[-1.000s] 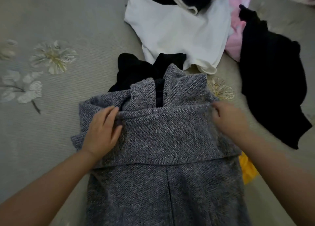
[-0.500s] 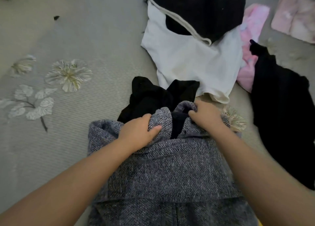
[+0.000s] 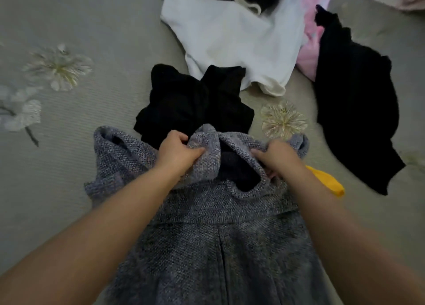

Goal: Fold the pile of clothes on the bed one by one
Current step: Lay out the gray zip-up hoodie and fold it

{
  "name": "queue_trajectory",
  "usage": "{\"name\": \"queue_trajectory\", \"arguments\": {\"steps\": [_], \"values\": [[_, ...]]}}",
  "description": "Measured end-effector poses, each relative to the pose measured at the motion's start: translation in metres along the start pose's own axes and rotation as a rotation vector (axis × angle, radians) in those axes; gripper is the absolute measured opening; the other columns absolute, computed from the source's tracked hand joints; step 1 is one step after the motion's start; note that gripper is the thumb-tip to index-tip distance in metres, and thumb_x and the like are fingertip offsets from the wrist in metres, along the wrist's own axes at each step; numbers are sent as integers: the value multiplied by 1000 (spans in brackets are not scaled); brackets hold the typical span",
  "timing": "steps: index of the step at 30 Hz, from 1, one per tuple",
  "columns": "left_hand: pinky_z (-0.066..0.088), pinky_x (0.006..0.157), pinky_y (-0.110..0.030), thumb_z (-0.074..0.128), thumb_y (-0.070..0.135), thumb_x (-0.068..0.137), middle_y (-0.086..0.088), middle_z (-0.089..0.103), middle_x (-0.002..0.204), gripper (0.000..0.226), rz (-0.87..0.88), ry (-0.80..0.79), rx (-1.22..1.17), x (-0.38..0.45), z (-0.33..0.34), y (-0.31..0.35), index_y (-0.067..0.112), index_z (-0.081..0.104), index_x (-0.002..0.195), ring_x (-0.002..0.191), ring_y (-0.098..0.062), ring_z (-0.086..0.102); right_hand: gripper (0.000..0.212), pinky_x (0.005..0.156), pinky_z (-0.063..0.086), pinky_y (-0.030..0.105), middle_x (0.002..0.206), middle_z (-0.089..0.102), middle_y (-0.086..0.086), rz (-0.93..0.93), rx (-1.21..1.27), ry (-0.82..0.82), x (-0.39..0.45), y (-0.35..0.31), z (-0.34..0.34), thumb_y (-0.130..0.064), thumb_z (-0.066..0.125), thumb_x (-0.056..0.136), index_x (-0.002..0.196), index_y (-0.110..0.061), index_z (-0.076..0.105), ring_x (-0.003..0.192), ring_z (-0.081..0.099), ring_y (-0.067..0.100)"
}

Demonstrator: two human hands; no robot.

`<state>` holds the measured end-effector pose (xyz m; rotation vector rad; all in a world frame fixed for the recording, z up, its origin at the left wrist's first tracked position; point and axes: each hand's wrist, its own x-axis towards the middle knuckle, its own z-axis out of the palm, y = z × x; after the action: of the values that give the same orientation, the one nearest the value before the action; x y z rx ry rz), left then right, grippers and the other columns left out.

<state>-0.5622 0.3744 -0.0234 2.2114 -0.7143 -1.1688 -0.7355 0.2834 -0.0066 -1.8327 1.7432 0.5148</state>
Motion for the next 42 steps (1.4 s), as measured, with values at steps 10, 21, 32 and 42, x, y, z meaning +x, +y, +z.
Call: {"name": "queue_trajectory", "arguments": {"steps": [10,21,32,42], "values": [[38,62,-15,56,13,88,18,52,72,30,569,302,-154,-24,-68,48,38,50,73,66,1,49,31,65,33,36,77,67,21,-394,222,739,-35,-32,-93,-24,52,91,82,2,65,82,61,35],[45,75,-30,39,13,96,-2,57,84,10,298,298,-356,-20,-74,9,13,48,91,78,-15,55,19,81,37,20,111,50,15,-869,233,127,-33,13,-34,21,52,73,72,9,68,103,48,22],[42,83,-21,40,27,97,-4,42,126,45,311,117,-356,-40,-32,-33,22,24,139,104,-14,50,25,72,44,27,98,66,23,-695,-54,21,-70,101,56,12,65,66,89,3,70,94,61,40],[37,96,-37,52,42,89,-12,49,120,36,230,-95,588,-67,-10,-45,12,61,107,110,-31,47,60,113,7,49,153,14,-2,-644,-307,-118,-107,64,86,-58,46,85,139,-36,34,139,4,35]]}}
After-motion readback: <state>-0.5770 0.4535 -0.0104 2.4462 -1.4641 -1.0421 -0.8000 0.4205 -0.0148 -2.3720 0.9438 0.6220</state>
